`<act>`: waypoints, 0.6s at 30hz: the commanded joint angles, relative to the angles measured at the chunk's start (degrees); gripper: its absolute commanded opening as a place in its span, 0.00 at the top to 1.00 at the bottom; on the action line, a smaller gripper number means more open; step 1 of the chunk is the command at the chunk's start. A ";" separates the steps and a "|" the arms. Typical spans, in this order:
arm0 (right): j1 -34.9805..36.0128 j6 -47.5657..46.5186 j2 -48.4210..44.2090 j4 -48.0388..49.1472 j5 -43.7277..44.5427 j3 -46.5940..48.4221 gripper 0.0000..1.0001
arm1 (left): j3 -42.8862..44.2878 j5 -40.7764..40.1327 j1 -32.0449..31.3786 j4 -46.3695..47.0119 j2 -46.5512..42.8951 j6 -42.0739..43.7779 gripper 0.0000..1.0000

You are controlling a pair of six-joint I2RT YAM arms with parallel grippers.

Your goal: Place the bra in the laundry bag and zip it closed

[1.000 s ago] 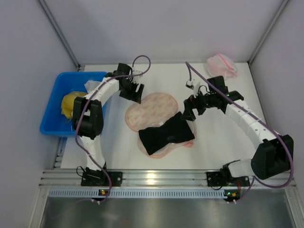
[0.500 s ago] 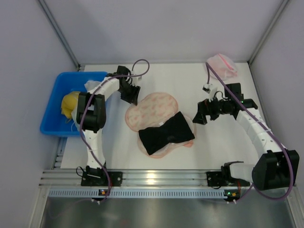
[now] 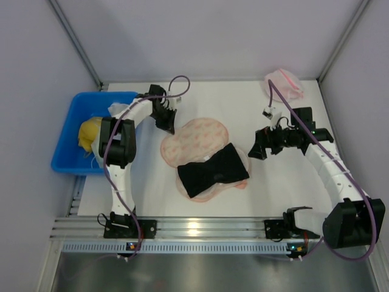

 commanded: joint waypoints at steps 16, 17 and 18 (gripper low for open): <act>-2.62 1.28 -1.50 -1.93 0.46 3.27 0.01 | -4.00 10.83 -5.09 -0.26 -26.05 2.53 1.00; -2.70 1.11 -1.58 -2.10 0.81 3.54 0.00 | -6.10 11.18 -5.71 -0.26 -27.12 2.70 1.00; -2.79 1.02 -1.58 -2.45 0.90 3.63 0.01 | -7.34 12.23 -6.93 -0.34 -28.26 3.66 1.00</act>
